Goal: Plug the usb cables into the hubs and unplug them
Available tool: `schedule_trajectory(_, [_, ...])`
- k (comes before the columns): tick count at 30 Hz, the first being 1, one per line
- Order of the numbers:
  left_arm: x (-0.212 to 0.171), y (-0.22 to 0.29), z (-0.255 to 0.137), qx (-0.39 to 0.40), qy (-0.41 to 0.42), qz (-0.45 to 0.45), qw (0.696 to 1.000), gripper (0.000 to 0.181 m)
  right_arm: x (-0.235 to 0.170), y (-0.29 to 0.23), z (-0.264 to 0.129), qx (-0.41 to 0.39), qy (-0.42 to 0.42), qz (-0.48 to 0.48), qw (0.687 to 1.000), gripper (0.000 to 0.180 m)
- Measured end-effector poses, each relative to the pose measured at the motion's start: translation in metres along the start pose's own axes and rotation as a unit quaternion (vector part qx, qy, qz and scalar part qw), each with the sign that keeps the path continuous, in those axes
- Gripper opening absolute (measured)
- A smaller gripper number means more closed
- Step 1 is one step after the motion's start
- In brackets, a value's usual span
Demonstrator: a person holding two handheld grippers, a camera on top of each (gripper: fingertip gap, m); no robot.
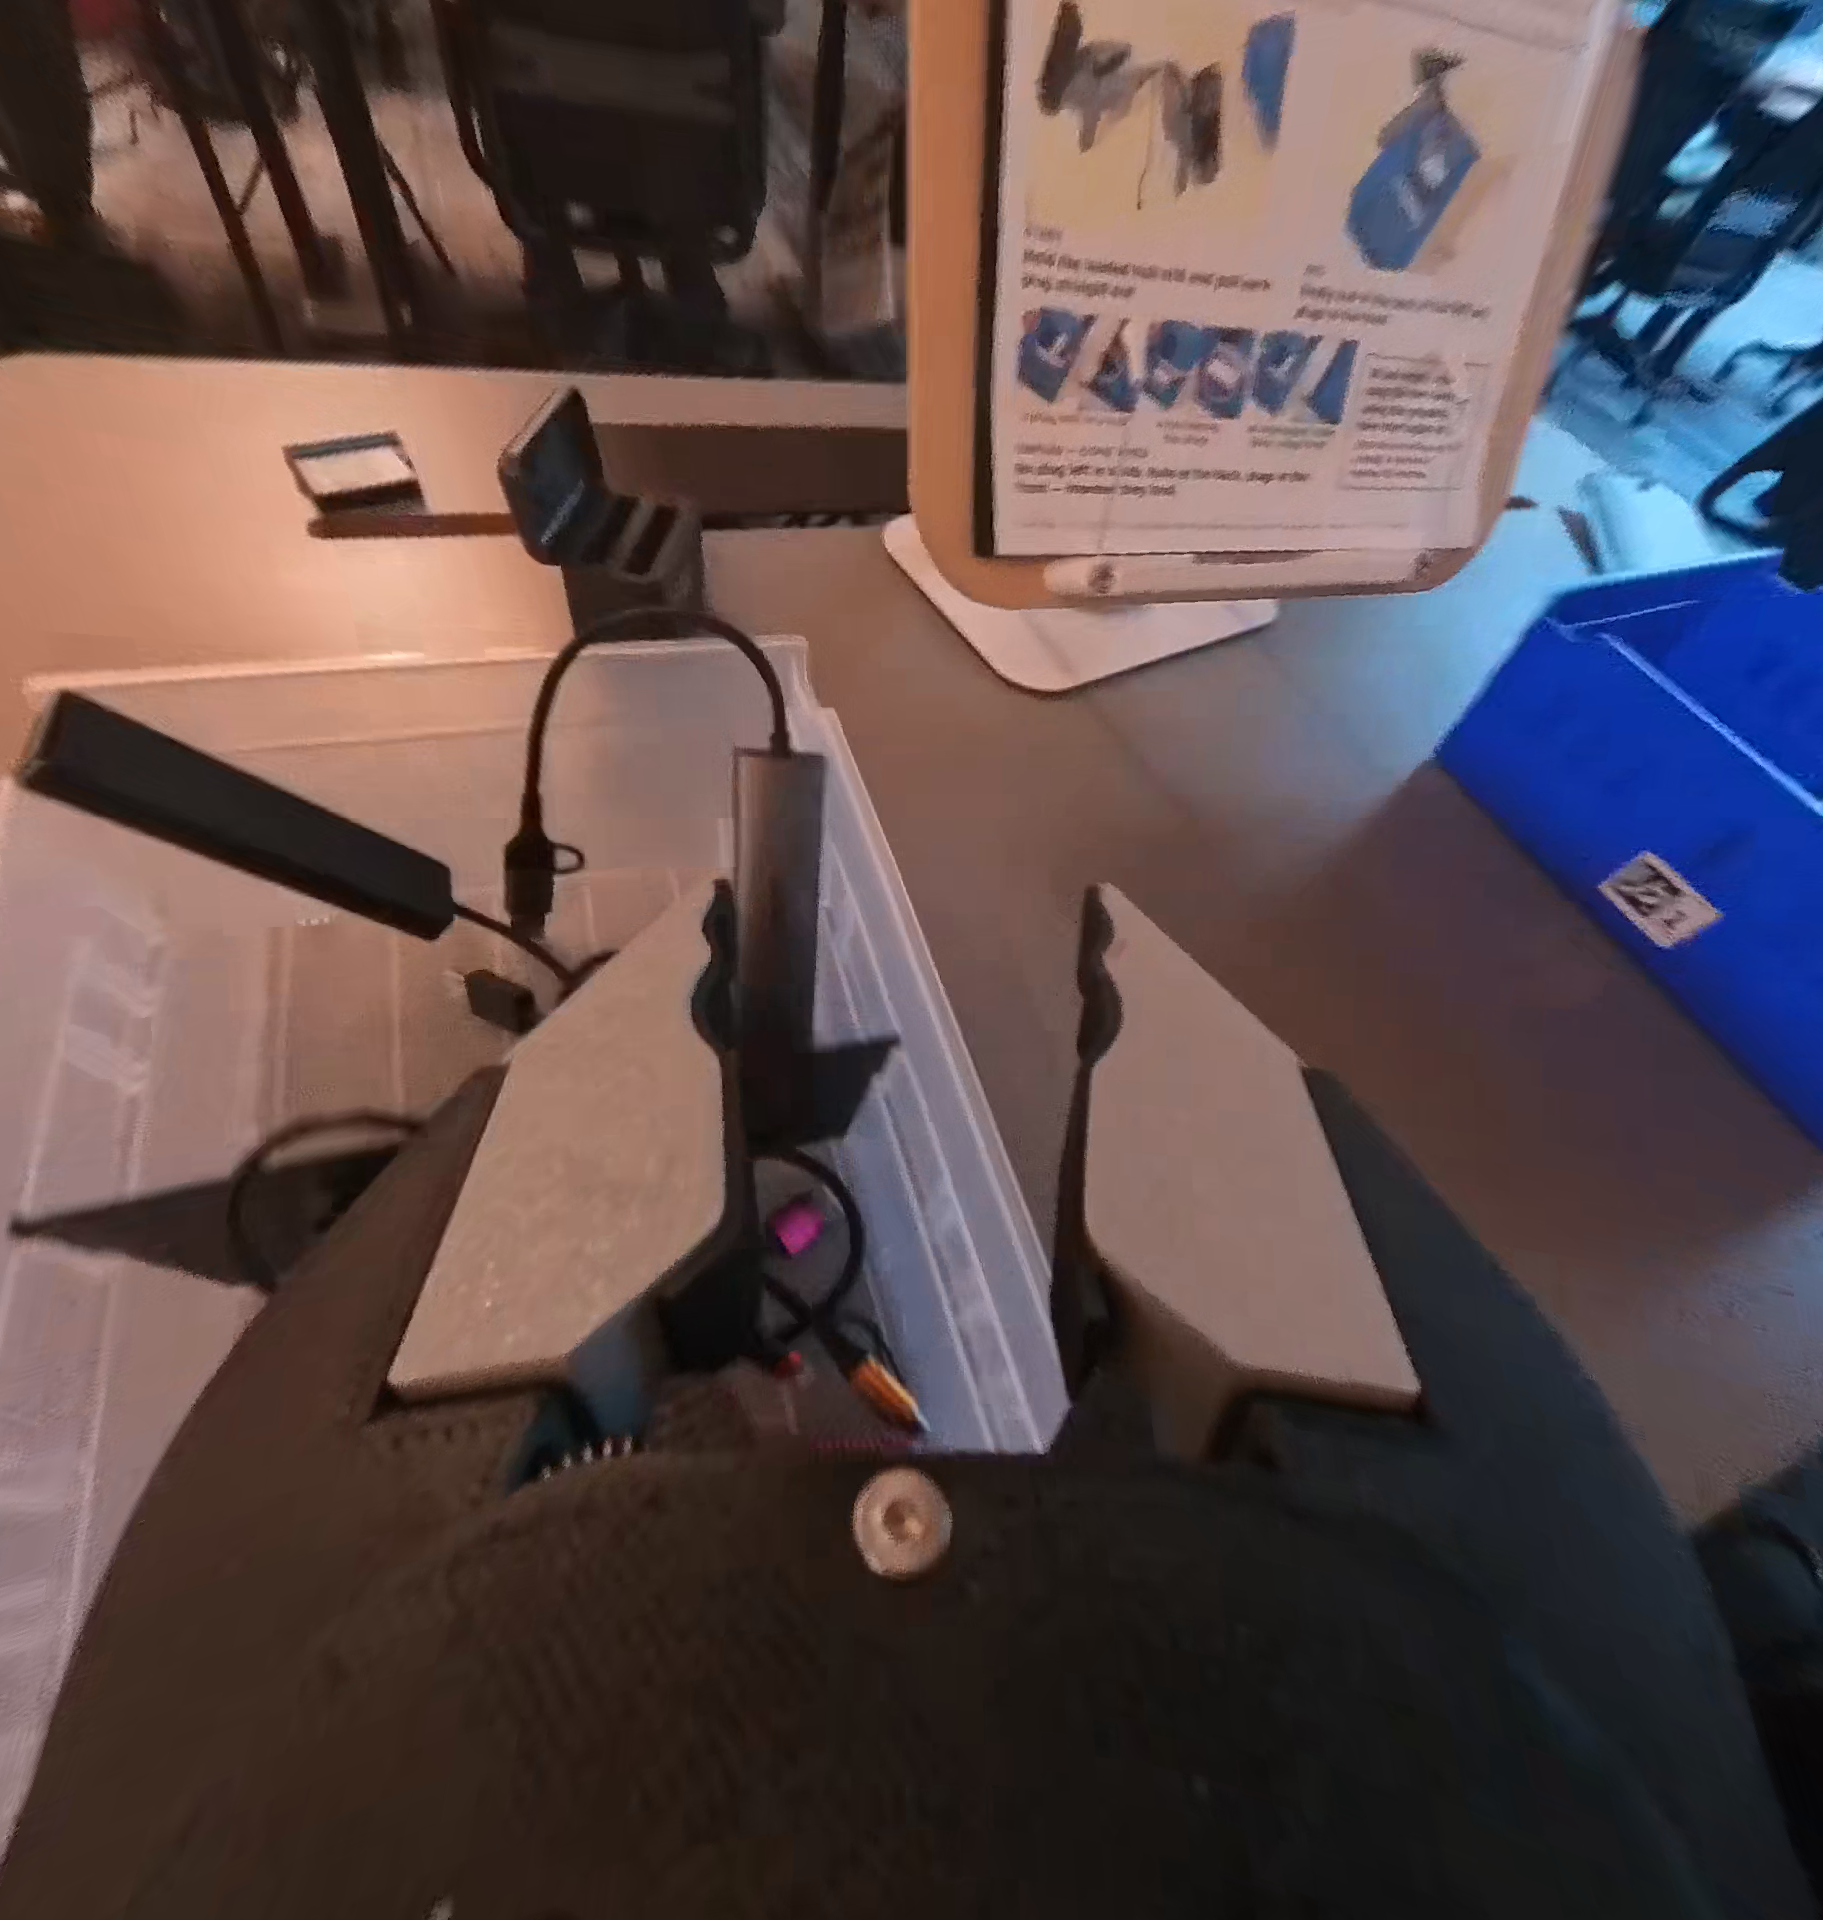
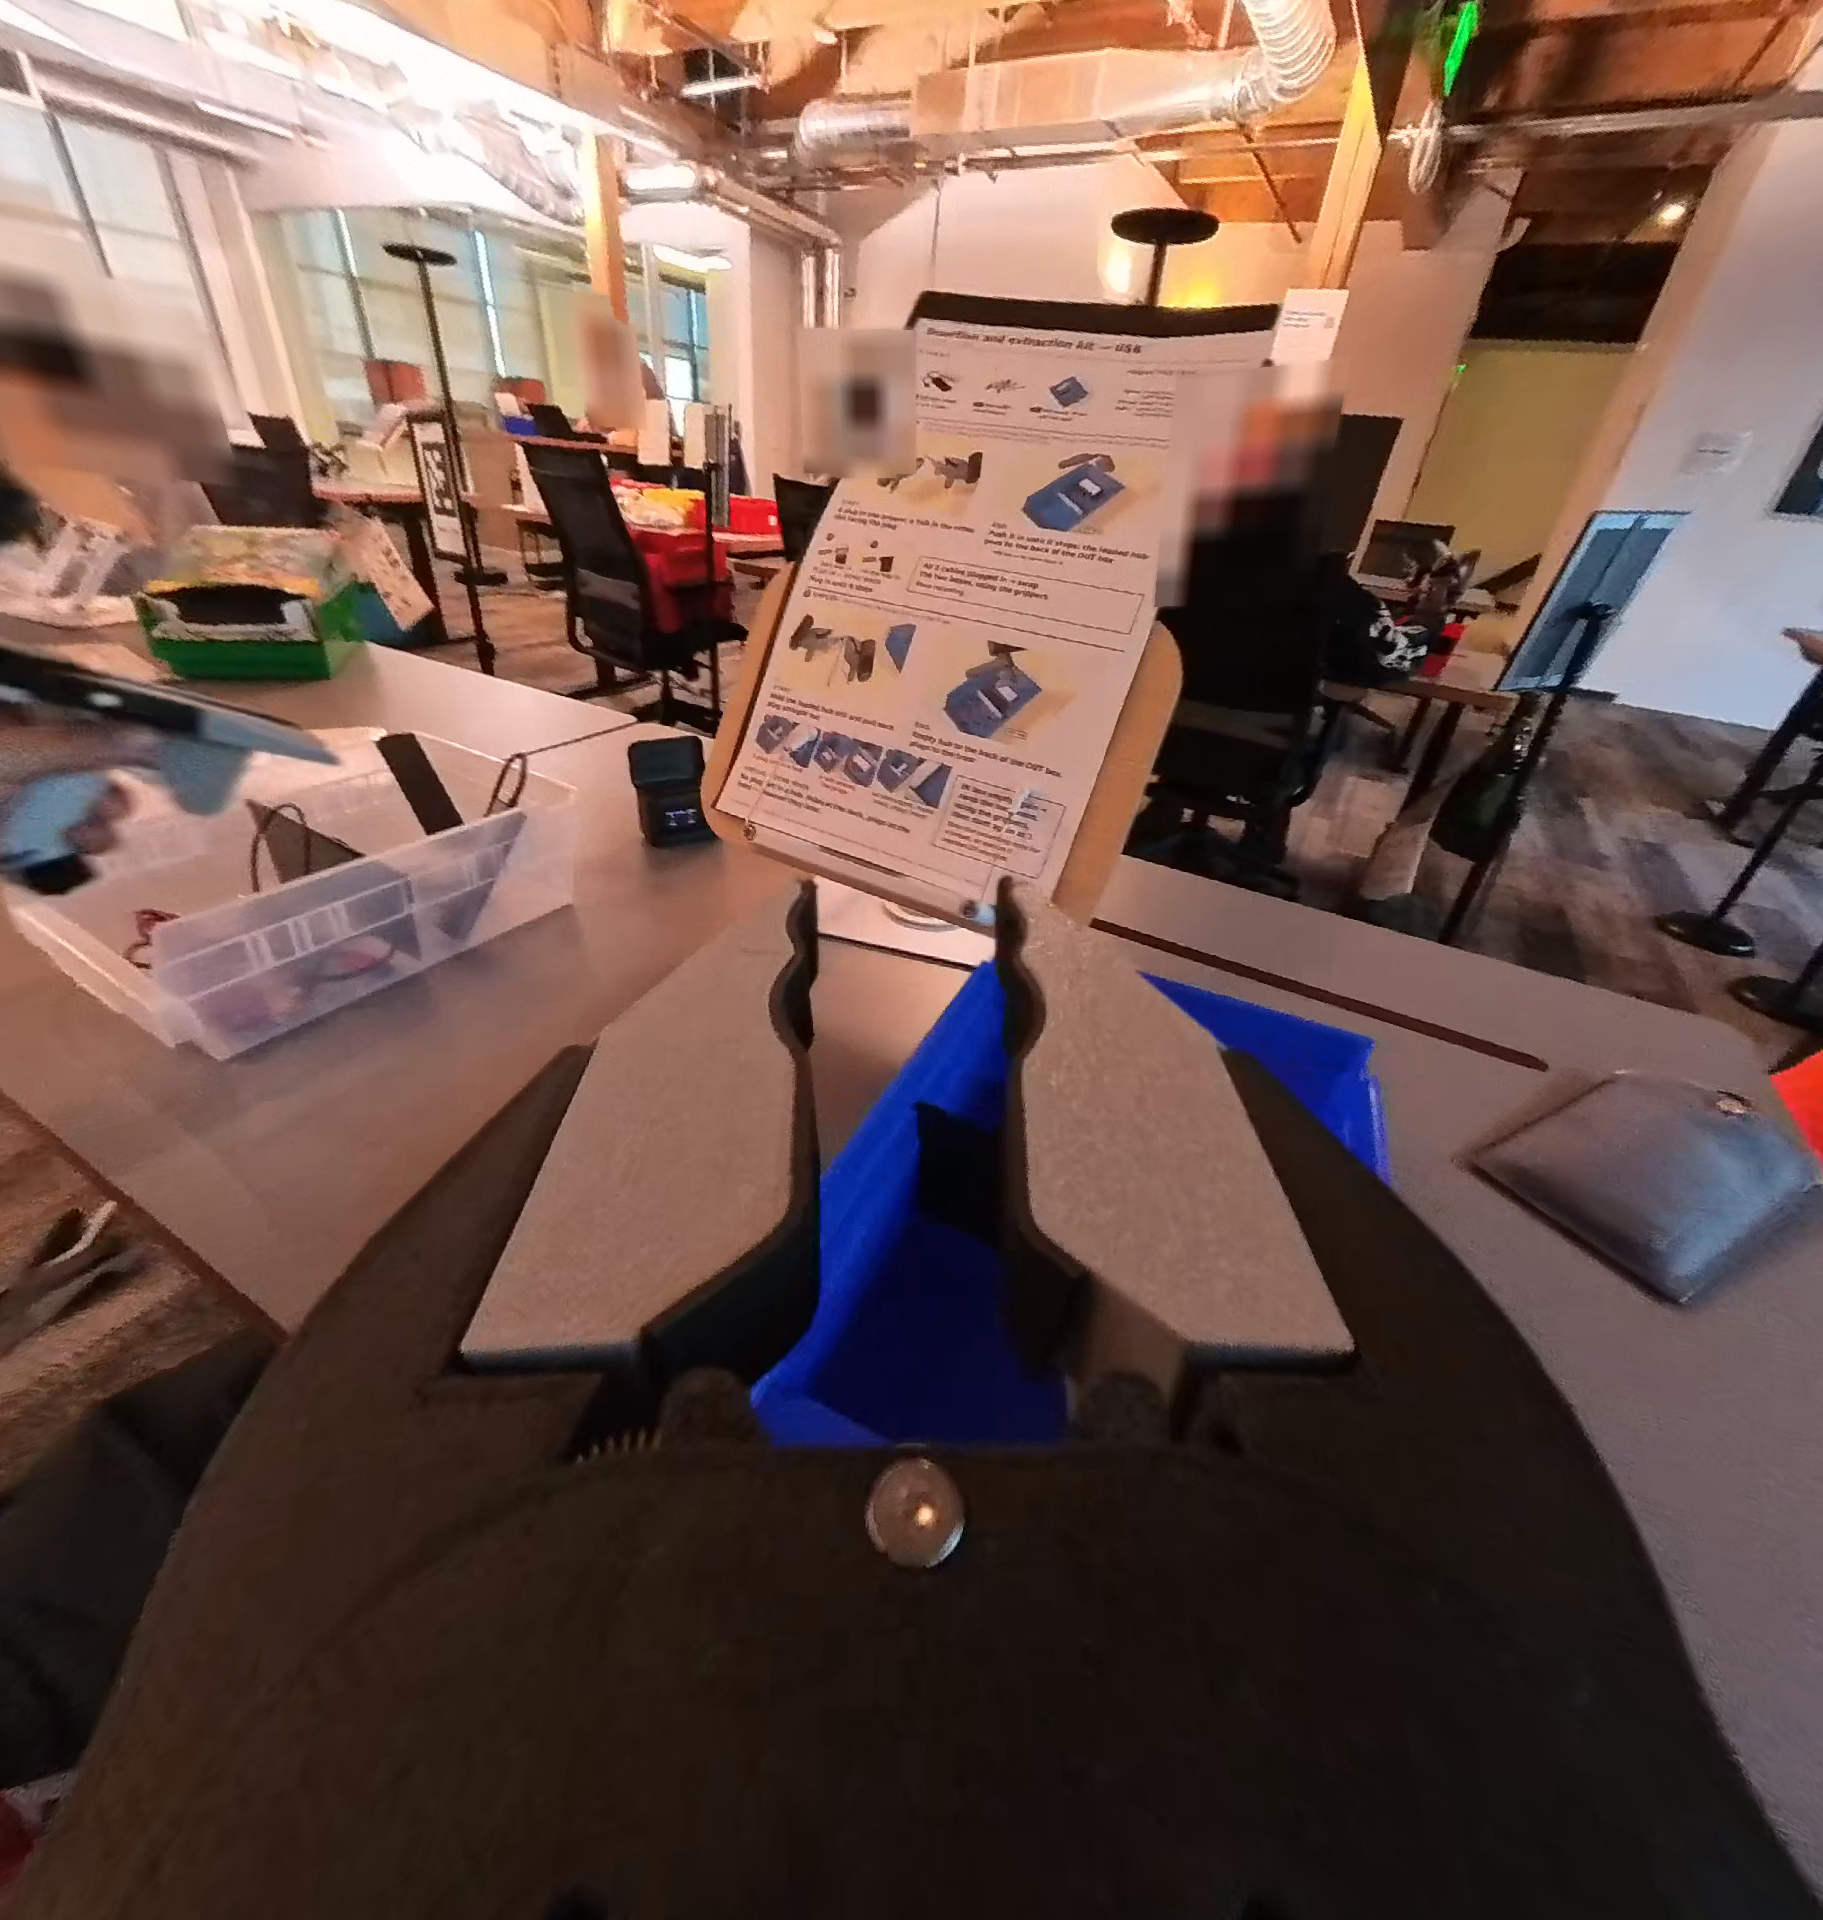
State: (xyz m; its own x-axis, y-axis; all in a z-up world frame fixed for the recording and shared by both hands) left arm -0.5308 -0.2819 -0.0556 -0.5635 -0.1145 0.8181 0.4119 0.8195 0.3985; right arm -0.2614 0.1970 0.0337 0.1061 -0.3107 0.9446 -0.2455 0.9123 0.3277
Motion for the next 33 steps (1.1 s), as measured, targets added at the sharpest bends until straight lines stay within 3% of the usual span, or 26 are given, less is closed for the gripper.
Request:
schedule_trajectory(4, [0.022, -0.020, 0.063, 0.055, -0.066, -0.011, 0.996, 0.057, -0.001, 0.004, -0.003, -0.002, 0.000, 0.001, 1.000, 0.032])
schedule_trajectory(7, [0.022, -0.031, 0.100, 0.042, -0.120, -0.070, 0.989, 0.056, 0.000, 0.006, -0.006, -0.011, -0.001, -0.011, 1.000, 0.032])
schedule_trajectory(10, [0.024, -0.034, 0.121, 0.028, -0.117, -0.116, 0.986, 0.060, -0.001, 0.012, -0.011, -0.023, -0.003, -0.019, 1.000, 0.031])
schedule_trajectory(13, [0.023, -0.040, 0.133, 0.064, -0.111, -0.087, 0.988, 0.033, -0.002, 0.022, -0.017, -0.033, 0.004, -0.007, 0.999, 0.031])
schedule_trajectory(14, [0.023, -0.041, 0.135, 0.069, -0.111, -0.077, 0.988, 0.008, -0.002, 0.024, -0.018, -0.033, 0.010, 0.001, 0.999, 0.031])
schedule_trajectory(18, [0.032, -0.043, 0.129, 0.086, -0.086, -0.061, 0.991, 0.001, -0.002, 0.029, -0.025, -0.022, 0.028, 0.024, 0.999, 0.031])
schedule_trajectory(23, [0.065, -0.028, 0.094, 0.062, -0.021, -0.047, 0.997, 0.000, 0.000, 0.031, -0.029, -0.022, 0.036, 0.026, 0.999, 0.030])
schedule_trajectory(28, [0.105, 0.023, 0.047, 0.031, 0.033, 0.032, 0.998, 0.001, 0.001, 0.023, -0.023, -0.008, 0.032, 0.021, 0.999, 0.031])
schedule_trajectory(33, [0.112, 0.081, 0.016, -0.005, 0.037, 0.116, 0.993, 0.002, 0.004, 0.012, -0.018, -0.001, 0.024, 0.004, 1.000, 0.029])
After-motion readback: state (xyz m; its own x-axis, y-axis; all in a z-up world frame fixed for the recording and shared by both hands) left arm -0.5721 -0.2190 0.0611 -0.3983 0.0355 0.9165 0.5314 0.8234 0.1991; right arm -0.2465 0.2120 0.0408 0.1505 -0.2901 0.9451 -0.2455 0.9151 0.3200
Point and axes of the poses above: each gripper's, where its closed fingertips meet, z out along the fingers, x out of its top, y = z × x across the jaws, the point moved 7 cm from there along -z, back along the fingers, and after that the axes turned 15 degrees about -z, right-handed, at the moved point
